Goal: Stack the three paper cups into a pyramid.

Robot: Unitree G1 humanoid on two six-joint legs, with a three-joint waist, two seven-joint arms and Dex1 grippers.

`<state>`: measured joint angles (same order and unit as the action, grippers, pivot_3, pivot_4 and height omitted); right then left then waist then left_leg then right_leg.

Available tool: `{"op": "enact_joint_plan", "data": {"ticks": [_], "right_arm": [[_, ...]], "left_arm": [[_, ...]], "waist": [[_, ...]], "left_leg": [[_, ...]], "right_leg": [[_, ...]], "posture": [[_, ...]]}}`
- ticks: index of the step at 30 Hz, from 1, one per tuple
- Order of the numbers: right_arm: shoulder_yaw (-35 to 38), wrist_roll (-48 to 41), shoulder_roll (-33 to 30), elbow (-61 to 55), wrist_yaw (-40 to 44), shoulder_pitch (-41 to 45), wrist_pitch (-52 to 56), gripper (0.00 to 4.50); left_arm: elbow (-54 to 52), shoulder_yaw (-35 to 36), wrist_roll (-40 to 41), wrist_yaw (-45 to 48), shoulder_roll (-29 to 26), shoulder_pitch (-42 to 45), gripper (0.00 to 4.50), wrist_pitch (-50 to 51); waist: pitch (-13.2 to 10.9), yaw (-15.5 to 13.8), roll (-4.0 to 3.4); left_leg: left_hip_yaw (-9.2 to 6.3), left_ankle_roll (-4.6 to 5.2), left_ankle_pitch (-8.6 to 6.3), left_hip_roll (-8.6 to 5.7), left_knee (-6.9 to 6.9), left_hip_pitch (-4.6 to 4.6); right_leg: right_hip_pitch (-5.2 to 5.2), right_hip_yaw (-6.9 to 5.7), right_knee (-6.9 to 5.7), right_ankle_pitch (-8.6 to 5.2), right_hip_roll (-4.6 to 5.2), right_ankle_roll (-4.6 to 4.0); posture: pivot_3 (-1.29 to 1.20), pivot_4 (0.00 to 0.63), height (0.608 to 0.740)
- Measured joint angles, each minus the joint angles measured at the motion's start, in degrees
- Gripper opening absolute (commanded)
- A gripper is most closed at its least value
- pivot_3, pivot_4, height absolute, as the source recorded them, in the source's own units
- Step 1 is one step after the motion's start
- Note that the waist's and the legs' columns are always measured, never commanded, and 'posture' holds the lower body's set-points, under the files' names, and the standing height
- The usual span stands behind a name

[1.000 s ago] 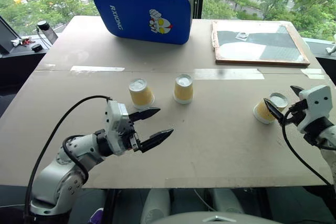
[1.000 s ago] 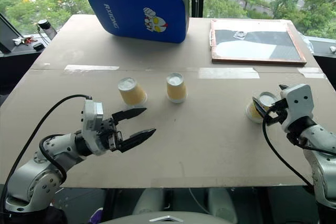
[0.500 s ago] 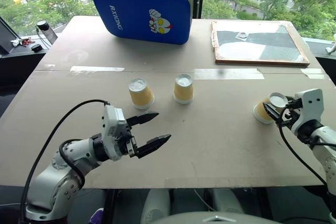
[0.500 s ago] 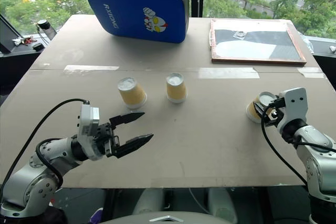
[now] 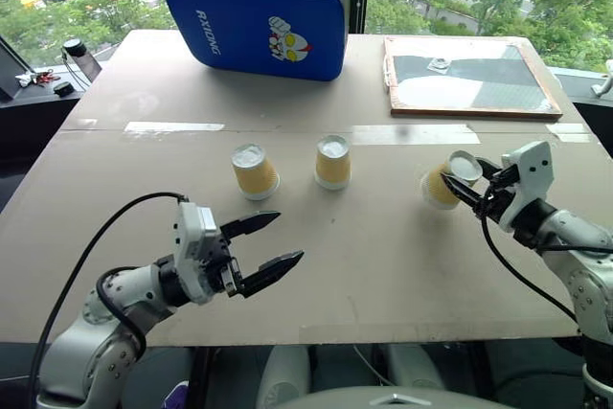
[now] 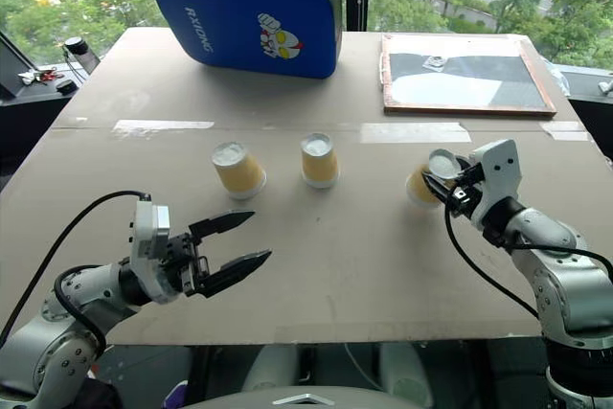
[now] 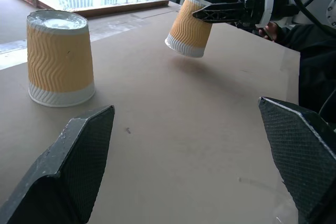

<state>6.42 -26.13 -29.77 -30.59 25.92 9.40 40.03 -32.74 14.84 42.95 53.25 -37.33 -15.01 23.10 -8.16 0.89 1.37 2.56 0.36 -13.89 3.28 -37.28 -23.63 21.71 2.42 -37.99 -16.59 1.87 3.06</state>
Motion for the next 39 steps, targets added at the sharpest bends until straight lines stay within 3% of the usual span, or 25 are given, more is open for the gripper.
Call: {"op": "enact_joint_plan", "data": {"ticks": [6, 26, 27, 30, 34, 39], "right_arm": [[-9.6, 3.6, 0.7, 1.1, 0.6, 3.9, -0.3, 2.25], [-15.8, 8.0, 2.8, 6.9, 3.2, 9.3, -1.3, 2.25], [-16.1, 8.1, 2.9, 7.0, 3.3, 9.4, -1.1, 3.27], [-16.7, 8.4, 3.4, 8.6, 3.4, 10.4, -0.2, 4.45], [-16.6, 8.5, 2.9, 9.3, 4.2, 10.7, -0.3, 4.45], [-10.2, 3.9, 0.4, 4.2, 9.2, 6.9, -3.4, 4.45]], "left_arm": [[-0.2, 1.7, 0.0, -0.2, 0.4, -3.2, 4.50, -0.4], [-2.8, 2.6, -0.2, -4.1, 2.6, -6.0, 4.50, -1.2], [-2.8, 2.5, -0.4, -4.6, 2.8, -5.9, 4.50, -1.2], [-2.8, 1.9, -0.8, -6.1, 3.2, -4.5, 4.50, -1.2], [-2.7, 0.7, -1.2, -8.0, 3.2, -1.0, 4.50, -0.8], [-1.4, -0.6, -2.6, -13.8, 4.4, 3.9, 4.50, 1.0]], "waist": [[0.0, -0.4, 0.01], [0.0, -0.1, 0.00], [0.0, -0.1, 0.00], [0.0, -0.2, 0.00], [0.0, -0.2, 0.00], [-0.1, -0.2, -0.03]], "left_leg": [[-0.01, 0.00, 0.00, -0.03, -0.02, -0.10], [-0.02, 0.01, 0.00, -0.01, 0.00, -0.08], [-0.02, 0.01, 0.00, -0.01, 0.00, -0.07], [-0.02, 0.01, 0.00, -0.01, 0.00, -0.07], [-0.02, 0.01, 0.00, -0.02, -0.01, -0.08], [-0.22, 0.01, -0.01, -0.03, 0.00, -0.10]], "right_leg": [[0.03, -0.09, 0.04, 0.00, 0.06, 0.00], [0.04, -0.07, 0.02, 0.00, 0.04, -0.01], [0.04, -0.08, 0.02, 0.00, 0.04, -0.01], [0.03, -0.10, 0.01, 0.00, 0.03, -0.01], [0.03, -0.09, 0.02, 0.00, 0.03, -0.01], [0.03, -0.09, 0.03, 0.01, 0.03, 0.01]], "posture": [[0.00, 0.150, 0.740], [0.00, 0.150, 0.740], [0.00, 0.150, 0.740], [0.00, 0.150, 0.740], [0.00, 0.150, 0.740], [0.00, 0.150, 0.740]]}}
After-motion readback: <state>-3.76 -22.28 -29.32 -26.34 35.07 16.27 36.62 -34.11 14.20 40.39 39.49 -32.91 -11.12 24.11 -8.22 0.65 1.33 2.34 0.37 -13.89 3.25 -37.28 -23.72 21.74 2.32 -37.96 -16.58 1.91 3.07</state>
